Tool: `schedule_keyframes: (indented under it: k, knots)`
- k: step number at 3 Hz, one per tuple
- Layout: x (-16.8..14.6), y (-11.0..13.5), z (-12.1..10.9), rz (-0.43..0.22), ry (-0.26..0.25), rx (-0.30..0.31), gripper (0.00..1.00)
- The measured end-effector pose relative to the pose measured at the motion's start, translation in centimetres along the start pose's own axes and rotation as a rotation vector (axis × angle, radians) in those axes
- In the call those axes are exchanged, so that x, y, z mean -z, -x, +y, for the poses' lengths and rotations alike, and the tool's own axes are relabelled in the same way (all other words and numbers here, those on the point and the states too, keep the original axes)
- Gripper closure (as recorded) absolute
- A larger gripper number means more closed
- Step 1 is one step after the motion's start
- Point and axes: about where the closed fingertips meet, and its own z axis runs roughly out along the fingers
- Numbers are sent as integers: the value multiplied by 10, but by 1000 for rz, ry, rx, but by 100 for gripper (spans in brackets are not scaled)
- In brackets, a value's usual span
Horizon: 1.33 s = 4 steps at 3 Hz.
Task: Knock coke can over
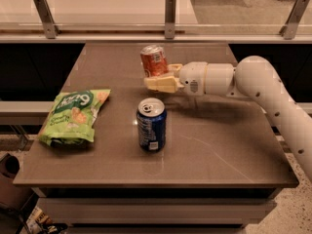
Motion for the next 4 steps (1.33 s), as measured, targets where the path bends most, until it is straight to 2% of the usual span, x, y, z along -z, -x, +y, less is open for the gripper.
schedule_keyframes:
  k: [1, 2, 3, 4]
  knots:
    - [-11, 14, 30, -17, 29, -37, 100]
    - [-8, 20, 36, -16, 53, -47, 100]
    - [-8, 20, 37, -16, 54, -47, 100]
    - [-11, 20, 35, -16, 49, -49, 81]
